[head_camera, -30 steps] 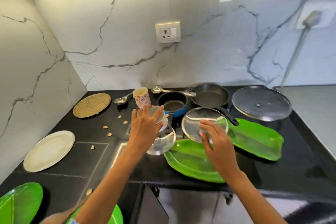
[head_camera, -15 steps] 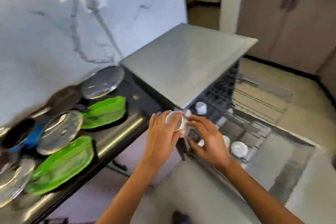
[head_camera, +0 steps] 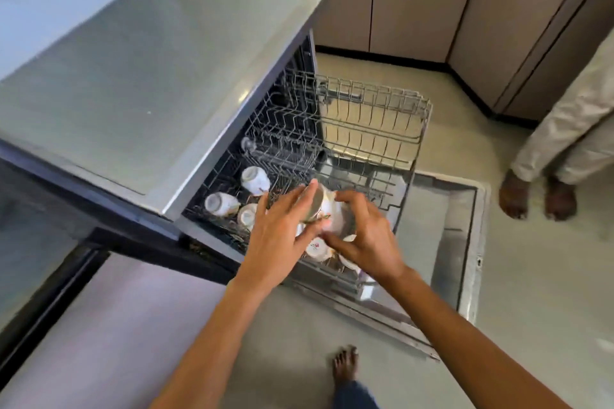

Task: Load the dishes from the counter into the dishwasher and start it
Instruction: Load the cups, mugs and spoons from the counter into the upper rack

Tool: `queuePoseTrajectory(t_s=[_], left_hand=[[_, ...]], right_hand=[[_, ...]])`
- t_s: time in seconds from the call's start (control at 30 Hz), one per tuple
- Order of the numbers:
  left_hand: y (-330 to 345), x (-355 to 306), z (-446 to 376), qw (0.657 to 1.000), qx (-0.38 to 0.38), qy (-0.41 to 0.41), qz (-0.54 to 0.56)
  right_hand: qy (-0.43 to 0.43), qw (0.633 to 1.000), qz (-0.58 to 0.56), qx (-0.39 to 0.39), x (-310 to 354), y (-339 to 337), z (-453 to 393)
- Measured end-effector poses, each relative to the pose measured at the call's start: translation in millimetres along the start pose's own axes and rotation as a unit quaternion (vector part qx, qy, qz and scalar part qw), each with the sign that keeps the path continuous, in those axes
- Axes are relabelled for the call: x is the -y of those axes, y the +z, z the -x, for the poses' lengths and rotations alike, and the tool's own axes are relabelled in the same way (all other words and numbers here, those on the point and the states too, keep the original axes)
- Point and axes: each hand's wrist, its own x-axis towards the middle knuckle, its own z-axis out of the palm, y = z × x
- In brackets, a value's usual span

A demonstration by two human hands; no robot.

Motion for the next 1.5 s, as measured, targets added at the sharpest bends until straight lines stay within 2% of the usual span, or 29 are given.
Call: queuePoseTrajectory(t_s=[0.17,0.27,0.5,0.67,0.8,0.97,1.17,1.23,1.4,1.5], left_hand=[[50,58,16,0.99,0.087,-0.018,-0.107],[77,79,38,0.987,0.109,-0.016,-0.121],[88,83,42,0.991,0.1,-0.028,-0.085],[89,83,41,0.991,0.097,-0.021,-0.085],[90,86,41,0.991,0.097,-0.014,-0.092],[90,85,41,0.991,0.1,-0.02,-0.091],[89,83,41,0.99,0.103,-0.027,-0.092],[89,83,41,0.99,0.103,-0.028,-0.091],[89,83,40,0.99,0.099,-0.031,-0.095],[88,82,40,0.99,0.102,-0.033,-0.093]], right_hand=[[0.026,0.997,0.074,-0.019,-43,10,-35],[0.052,0.994,0.092,-0.004,-58,22,-53],[0.078,0.978,0.13,0.144,-55,74,-106],[0.118,0.957,0.166,0.207,-48,120,-146],[0.084,0.941,0.233,0.229,-46,147,-160],[0.053,0.947,0.204,0.242,-55,168,-158],[0.057,0.939,0.15,0.303,-69,165,-158],[0.056,0.941,0.153,0.297,-71,161,-160],[0.051,0.967,0.13,0.213,-67,161,-170],[0.051,0.96,0.15,0.229,-67,165,-169]])
